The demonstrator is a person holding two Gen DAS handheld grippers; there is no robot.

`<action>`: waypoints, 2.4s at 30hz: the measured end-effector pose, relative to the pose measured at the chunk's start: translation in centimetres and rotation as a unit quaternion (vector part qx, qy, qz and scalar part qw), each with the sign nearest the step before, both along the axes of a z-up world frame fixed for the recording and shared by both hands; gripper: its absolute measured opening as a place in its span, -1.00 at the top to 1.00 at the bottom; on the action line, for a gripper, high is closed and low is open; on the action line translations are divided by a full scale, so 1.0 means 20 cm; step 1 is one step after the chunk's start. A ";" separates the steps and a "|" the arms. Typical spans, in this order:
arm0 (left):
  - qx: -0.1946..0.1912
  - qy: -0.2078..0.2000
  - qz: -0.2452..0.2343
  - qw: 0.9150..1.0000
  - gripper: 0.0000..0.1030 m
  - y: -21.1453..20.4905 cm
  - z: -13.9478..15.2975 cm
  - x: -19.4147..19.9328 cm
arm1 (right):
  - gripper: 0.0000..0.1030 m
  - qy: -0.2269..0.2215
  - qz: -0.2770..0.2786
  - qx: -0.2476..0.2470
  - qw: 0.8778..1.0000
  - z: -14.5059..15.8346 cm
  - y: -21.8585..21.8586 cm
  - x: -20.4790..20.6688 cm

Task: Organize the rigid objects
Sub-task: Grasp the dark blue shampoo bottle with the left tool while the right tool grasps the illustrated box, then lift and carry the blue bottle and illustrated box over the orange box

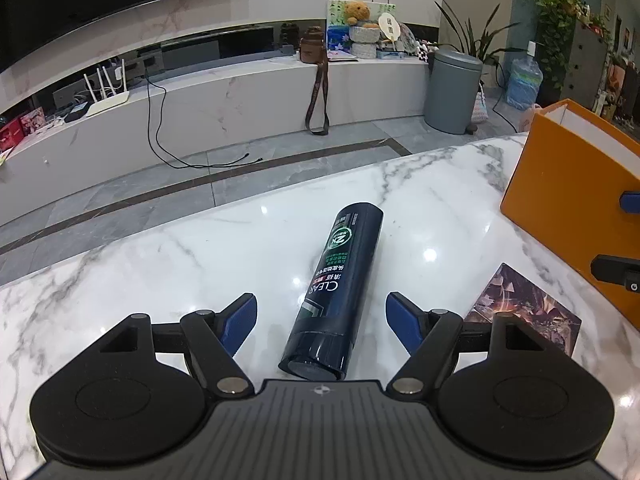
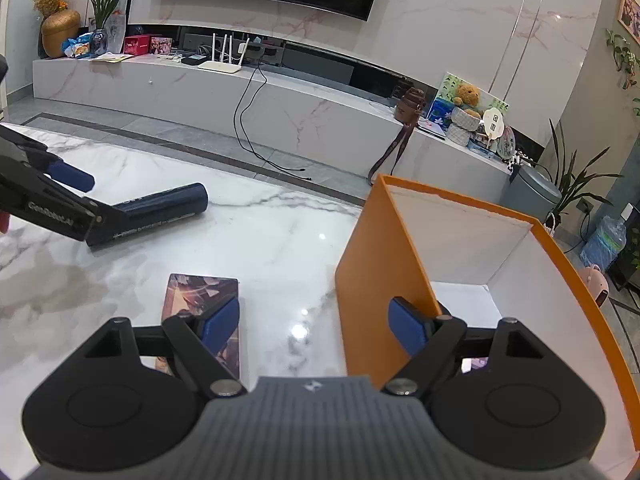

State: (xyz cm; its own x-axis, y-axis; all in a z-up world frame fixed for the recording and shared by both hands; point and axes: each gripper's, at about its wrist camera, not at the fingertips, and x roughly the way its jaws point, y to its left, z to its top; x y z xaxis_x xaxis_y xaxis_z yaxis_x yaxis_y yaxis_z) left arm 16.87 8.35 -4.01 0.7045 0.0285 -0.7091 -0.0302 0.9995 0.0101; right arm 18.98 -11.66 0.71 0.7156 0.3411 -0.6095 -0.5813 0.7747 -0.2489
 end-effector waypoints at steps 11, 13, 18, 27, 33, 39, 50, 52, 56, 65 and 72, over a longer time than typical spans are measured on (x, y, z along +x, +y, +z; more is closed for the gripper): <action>-0.001 0.006 -0.023 1.000 -0.68 0.00 -0.03 0.06 | -0.63 -0.007 0.036 -0.001 0.999 -0.01 0.13 -0.04; 0.001 0.007 -0.031 1.000 -0.68 0.00 -0.04 0.07 | -0.64 -0.004 0.041 -0.004 0.999 -0.03 0.15 -0.05; 0.002 0.014 -0.041 0.999 -0.67 0.00 -0.08 0.10 | -0.64 0.002 0.048 -0.014 0.999 -0.07 0.18 -0.05; -0.011 0.022 -0.063 0.998 -0.13 0.00 -0.13 0.12 | -0.64 0.010 0.049 -0.021 0.999 -0.10 0.19 -0.04; -0.001 0.028 -0.058 0.998 0.11 0.00 -0.12 0.11 | -0.64 0.018 0.049 -0.022 0.998 -0.11 0.21 -0.03; 0.000 0.038 -0.058 0.998 0.12 0.00 -0.11 0.07 | -0.64 0.082 0.037 0.028 0.996 -0.14 0.22 0.02; -0.002 0.043 -0.039 0.998 0.12 0.01 -0.10 -0.08 | -0.64 0.094 -0.003 0.067 0.993 -0.31 0.29 0.06; -0.002 0.039 -0.037 0.999 0.12 0.00 -0.10 -0.13 | -0.64 0.089 -0.009 0.082 0.993 -0.33 0.27 0.06; -0.003 0.038 -0.035 0.999 0.14 -0.03 -0.10 -0.20 | -0.63 0.074 -0.007 0.093 0.993 -0.35 0.25 0.05; 0.002 0.007 -0.014 1.000 -0.37 -0.05 -0.13 -0.20 | -0.63 0.065 -0.005 0.101 0.993 -0.36 0.23 0.02; 0.001 -0.003 -0.003 1.000 -0.37 -0.07 -0.14 -0.17 | -0.65 0.066 -0.003 0.102 0.993 -0.36 0.23 0.02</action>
